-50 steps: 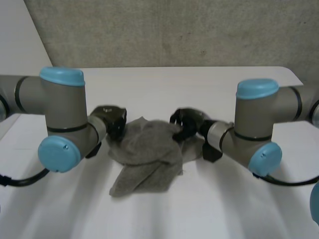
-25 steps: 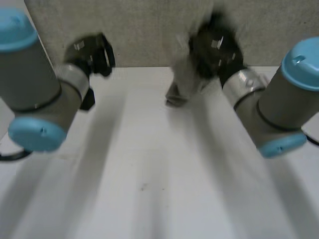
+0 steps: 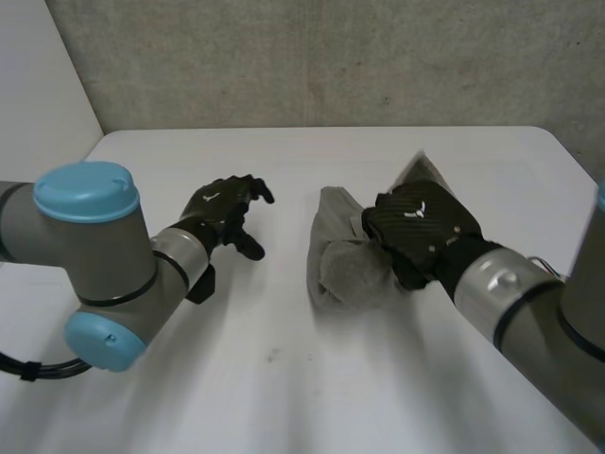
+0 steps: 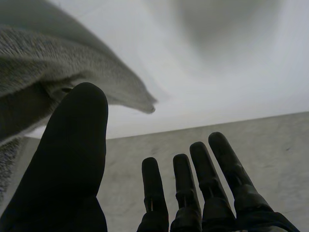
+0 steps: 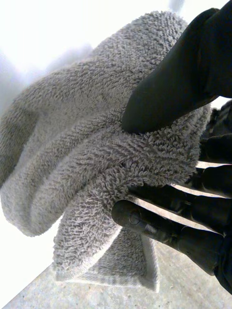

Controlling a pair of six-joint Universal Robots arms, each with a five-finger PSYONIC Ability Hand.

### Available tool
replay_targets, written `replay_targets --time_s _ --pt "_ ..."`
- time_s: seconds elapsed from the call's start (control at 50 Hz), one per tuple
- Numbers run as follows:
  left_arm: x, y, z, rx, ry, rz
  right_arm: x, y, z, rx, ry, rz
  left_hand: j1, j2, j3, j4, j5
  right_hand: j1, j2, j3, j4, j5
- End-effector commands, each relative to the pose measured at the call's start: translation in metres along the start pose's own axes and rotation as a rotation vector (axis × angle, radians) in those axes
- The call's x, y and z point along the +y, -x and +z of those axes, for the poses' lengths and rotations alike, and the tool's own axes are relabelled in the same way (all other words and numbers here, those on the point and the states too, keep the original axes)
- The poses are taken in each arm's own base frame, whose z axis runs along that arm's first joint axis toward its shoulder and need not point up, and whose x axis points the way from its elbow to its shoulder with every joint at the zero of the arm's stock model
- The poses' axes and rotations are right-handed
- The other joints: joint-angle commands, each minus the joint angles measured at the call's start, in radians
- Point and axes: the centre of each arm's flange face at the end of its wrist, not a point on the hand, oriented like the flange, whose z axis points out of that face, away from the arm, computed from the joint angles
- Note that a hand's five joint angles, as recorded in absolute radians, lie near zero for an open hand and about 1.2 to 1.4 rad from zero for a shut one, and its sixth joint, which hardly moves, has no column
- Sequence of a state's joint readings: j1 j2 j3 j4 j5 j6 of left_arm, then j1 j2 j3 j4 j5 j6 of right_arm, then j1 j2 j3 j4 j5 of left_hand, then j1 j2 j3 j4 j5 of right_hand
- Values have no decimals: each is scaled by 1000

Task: Fold the towel.

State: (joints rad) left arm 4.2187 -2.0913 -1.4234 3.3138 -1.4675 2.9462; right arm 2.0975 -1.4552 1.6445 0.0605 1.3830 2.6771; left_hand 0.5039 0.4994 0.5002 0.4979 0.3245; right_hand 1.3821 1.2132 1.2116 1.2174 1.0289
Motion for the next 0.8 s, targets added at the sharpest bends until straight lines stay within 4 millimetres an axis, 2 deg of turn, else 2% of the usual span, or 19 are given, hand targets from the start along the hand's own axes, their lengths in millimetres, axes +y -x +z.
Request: replay_targets --time_s 0.02,0.08,0.12,0.2,0.24,0.36,0.38,0.4,0.42,0.44,0.46,0.48,0.52,0.64,0.68,0.72,0.74,0.78,0.8 --pt "23 -28 20 210 12 22 5 6 -26 1 13 -60 62 66 66 68 67 14 183 185 179 193" --pt "29 -32 24 248 26 32 -1 5 -36 17 -13 -64 65 69 69 71 70 14 183 185 179 193" --pt "44 -37 29 303 63 65 -4 4 -40 25 -26 -65 65 69 69 71 70 14 183 185 179 193" --pt "56 -43 31 351 81 122 -9 4 -48 35 -53 -68 59 64 63 65 64 14 183 185 179 193" --pt "67 -56 27 410 96 174 -10 4 -49 34 -55 -68 53 58 57 59 58 14 183 185 179 193" --pt "76 -72 19 476 107 229 -12 -1 -47 58 -67 -67 80 84 83 86 84 14 183 185 179 193" --pt "75 -73 19 477 104 245 -12 -1 -47 58 -67 -67 158 163 162 164 163 14 183 185 179 193" --pt "73 -73 19 473 103 262 -13 -6 -45 77 -69 -68 417 422 421 423 422 14 183 185 179 193" --pt "73 -73 19 473 103 262 -12 -14 -42 103 -70 -64 420 425 424 426 425 14 183 185 179 193" --pt "70 -74 19 471 96 277 -12 -14 -42 104 -70 -64 757 762 761 763 762 14 183 185 179 193" --pt "70 -74 19 471 96 278 -12 -23 -39 135 -74 -60 761 765 764 767 766 14 183 185 179 193" --pt "66 -74 20 467 92 288 -12 -23 -39 135 -74 -60 891 896 895 897 896 14 183 185 179 193" --pt "62 -73 20 459 97 287 -15 -36 -33 190 -105 -65 892 897 896 898 897 14 183 185 179 193" --pt "32 -67 14 365 105 289 -20 -46 -23 240 -175 -61 892 897 896 898 897 14 183 185 179 193" --pt "21 -62 13 316 99 290 -23 -52 -12 276 -237 -59 892 897 896 898 897 14 183 185 179 193" --pt "-6 -46 15 181 43 284 -26 -54 -8 294 -276 -58 892 897 896 898 897 14 183 185 179 193" --pt "-6 -46 15 180 43 284 -29 -56 -4 313 -322 -55 892 897 896 898 897 14 183 185 179 193" --pt "-36 -21 17 -7 -50 264 -31 -57 -1 327 -367 -48 892 897 896 898 897 14 183 185 179 193" --pt "-37 -20 17 -8 -51 264 -31 -57 -1 327 -367 -48 892 897 896 898 897 14 183 185 179 193"
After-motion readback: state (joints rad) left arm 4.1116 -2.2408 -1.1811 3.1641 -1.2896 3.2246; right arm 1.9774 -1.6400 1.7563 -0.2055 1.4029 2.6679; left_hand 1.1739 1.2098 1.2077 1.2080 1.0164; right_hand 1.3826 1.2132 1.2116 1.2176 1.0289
